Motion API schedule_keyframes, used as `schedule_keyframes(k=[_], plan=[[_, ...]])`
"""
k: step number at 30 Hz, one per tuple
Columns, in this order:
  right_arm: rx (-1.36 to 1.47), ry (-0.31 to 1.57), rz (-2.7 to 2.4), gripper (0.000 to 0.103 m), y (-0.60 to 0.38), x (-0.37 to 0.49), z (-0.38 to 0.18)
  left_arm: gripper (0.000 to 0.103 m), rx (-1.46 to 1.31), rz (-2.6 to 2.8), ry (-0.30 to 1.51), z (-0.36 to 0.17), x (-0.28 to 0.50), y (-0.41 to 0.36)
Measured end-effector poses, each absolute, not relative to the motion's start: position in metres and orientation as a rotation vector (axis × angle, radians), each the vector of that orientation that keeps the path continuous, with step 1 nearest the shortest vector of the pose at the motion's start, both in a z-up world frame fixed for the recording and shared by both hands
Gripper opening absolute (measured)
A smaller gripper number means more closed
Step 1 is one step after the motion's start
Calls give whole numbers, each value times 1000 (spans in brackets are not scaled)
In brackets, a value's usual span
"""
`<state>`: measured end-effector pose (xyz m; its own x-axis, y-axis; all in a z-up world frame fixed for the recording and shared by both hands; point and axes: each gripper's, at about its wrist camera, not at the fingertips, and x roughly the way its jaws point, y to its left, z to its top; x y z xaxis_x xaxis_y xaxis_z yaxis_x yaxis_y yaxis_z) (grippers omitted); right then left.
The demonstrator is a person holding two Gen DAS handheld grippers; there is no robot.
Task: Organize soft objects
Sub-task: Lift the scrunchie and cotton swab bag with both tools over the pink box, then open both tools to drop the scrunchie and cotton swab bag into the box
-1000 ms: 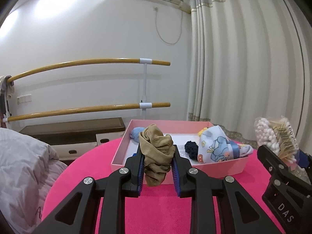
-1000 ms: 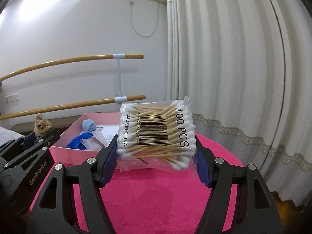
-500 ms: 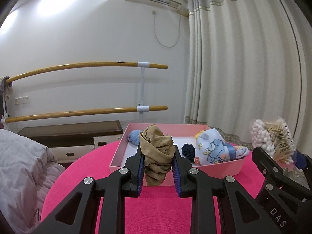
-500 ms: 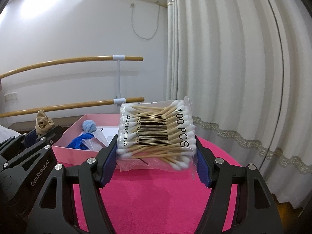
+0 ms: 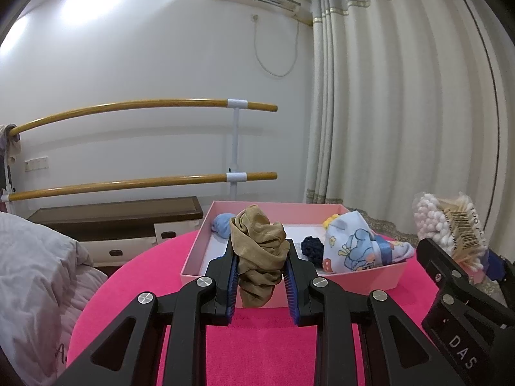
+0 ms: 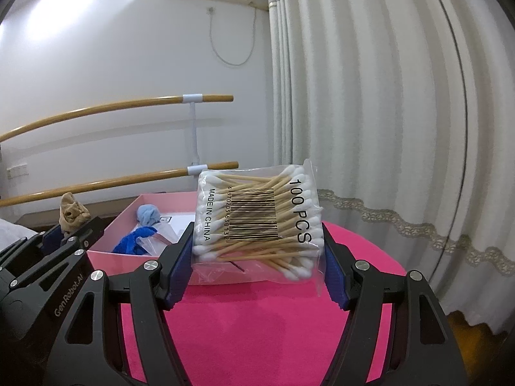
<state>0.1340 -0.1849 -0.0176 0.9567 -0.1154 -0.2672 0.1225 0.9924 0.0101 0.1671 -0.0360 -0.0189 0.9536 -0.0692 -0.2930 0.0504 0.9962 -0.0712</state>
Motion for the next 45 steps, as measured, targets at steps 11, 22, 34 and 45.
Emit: schedule_keyframes(k=[11, 22, 34, 45], plan=[[-15, 267, -90, 66, -169, 175, -12, 24, -75, -39, 318, -7, 216, -33], [-4, 277, -123, 66, -164, 231, -10, 24, -110, -5, 374, 1, 288, -24], [-4, 317, -79, 66, -160, 288, -16, 24, -65, -42, 425, 12, 386, -36], [7, 389, -49, 66, -167, 313, -22, 24, -122, -60, 553, 14, 474, -16]])
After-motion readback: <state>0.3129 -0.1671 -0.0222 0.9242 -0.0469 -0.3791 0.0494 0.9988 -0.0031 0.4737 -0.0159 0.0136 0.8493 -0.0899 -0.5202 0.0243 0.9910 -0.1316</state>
